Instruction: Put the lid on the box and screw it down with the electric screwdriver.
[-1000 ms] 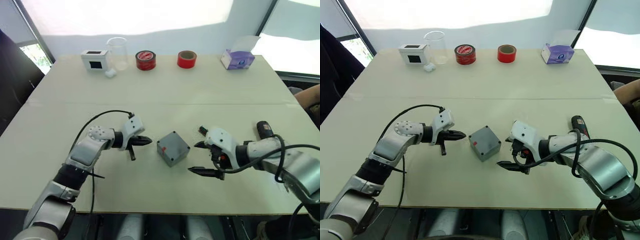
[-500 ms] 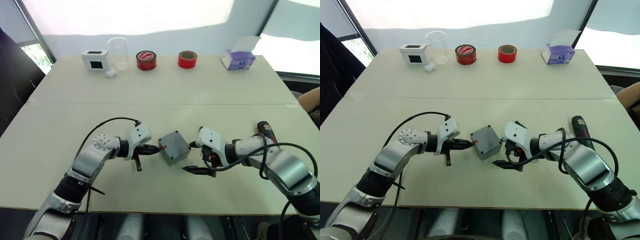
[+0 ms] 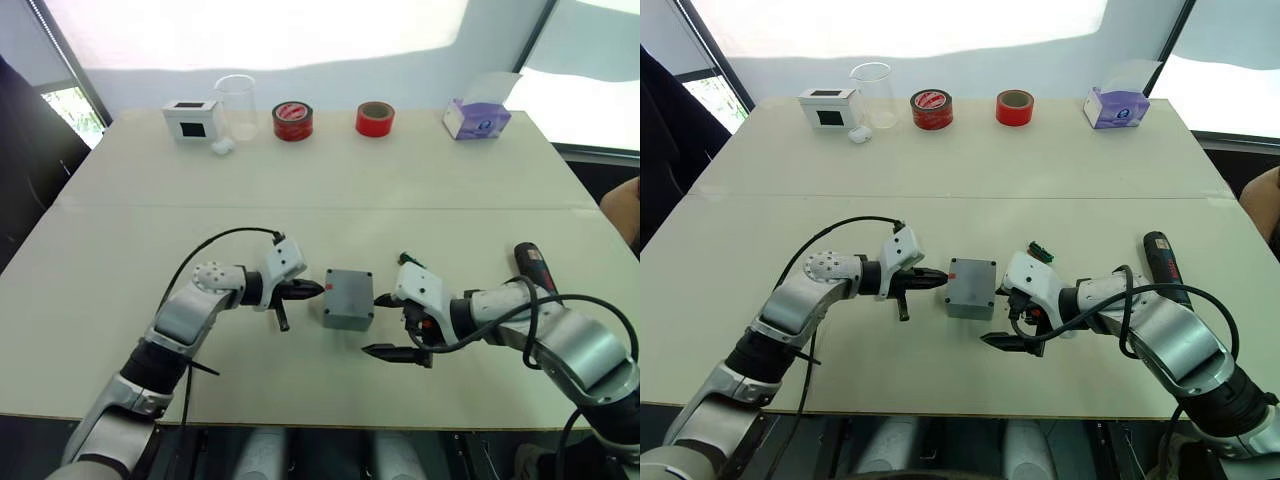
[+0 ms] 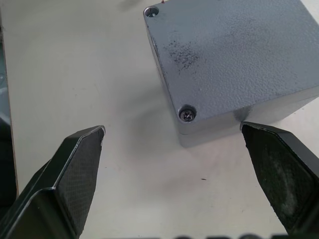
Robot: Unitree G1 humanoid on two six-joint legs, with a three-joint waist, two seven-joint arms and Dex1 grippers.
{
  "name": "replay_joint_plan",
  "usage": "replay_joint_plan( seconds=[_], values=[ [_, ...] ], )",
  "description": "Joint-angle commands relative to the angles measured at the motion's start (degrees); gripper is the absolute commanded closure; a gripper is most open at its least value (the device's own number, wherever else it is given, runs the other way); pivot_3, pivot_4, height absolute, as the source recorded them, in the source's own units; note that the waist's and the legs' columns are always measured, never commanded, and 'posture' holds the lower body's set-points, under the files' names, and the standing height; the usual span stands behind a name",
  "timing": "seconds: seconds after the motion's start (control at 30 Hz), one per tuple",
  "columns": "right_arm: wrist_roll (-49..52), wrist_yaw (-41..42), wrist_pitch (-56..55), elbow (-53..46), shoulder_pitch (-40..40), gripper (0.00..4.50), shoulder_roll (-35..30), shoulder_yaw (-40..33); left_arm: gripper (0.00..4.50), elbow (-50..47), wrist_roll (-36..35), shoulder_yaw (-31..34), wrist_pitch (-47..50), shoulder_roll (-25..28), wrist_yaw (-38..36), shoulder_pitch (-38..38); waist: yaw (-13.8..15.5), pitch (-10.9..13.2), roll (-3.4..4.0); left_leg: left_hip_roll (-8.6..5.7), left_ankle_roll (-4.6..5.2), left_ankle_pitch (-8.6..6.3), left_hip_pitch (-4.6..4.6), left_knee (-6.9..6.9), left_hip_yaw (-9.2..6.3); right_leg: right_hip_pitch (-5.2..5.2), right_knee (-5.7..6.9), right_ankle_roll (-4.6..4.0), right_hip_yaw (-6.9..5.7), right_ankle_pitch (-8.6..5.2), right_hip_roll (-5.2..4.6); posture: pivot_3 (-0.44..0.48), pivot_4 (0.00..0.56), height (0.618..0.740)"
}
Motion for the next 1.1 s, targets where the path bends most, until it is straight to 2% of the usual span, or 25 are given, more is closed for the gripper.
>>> replay_joint_plan(
  seconds=[0.03, 0.63, 0.77, 1.0, 1.1],
  values=[
    [1.0, -0.3, -0.4, -1.6, 0.7, 0.02, 0.6, -2.2, 4.50, -1.2, 0.0, 0.3, -0.6, 0.1, -0.4, -0.9, 0.0, 0.0, 0.00, 0.00, 0.00, 0.00, 0.00, 0.00, 0.00, 0.00, 0.00, 0.00, 0.00, 0.00, 0.00, 0.000, 0.150, 0.740],
    [2.1, -1.1, 0.2, -1.7, 1.7, 0.02, 0.7, -3.9, 4.50, -2.6, -0.7, 1.9, -0.2, 1.0, 0.7, -0.5, 0.0, 0.0, 0.00, 0.00, 0.00, 0.00, 0.00, 0.00, 0.00, 0.00, 0.01, 0.00, 0.00, 0.00, 0.01, 0.000, 0.150, 0.740],
    [10.2, -1.1, 4.9, -1.4, 1.8, 0.02, 0.7, -16.9, 4.50, -7.6, -4.4, 6.4, 3.3, 4.2, -0.1, 0.2, 0.0, 0.0, 0.00, 0.00, 0.00, 0.00, -0.01, 0.00, -0.01, 0.00, 0.01, 0.00, 0.00, 0.00, 0.00, 0.000, 0.150, 0.740],
    [12.2, -3.8, 7.2, 2.3, 4.2, 0.02, -1.4, -28.8, 4.50, -14.6, -10.5, 10.2, 8.9, 7.3, -1.8, -0.4, 0.1, 0.0, 0.00, -0.01, 0.00, 0.00, 0.02, 0.00, -0.03, 0.06, 0.00, 0.00, 0.00, 0.00, -0.04, 0.000, 0.150, 0.740],
    [11.4, -5.8, 6.5, 3.2, 6.1, 0.02, -0.9, -31.3, 4.50, -17.2, -12.1, 10.2, 10.4, 9.6, -3.3, -0.2, 0.0, 0.0, 0.00, 0.00, 0.00, 0.00, 0.02, 0.00, -0.02, 0.05, 0.00, 0.00, 0.01, 0.00, -0.03, 0.000, 0.150, 0.740]
  ],
)
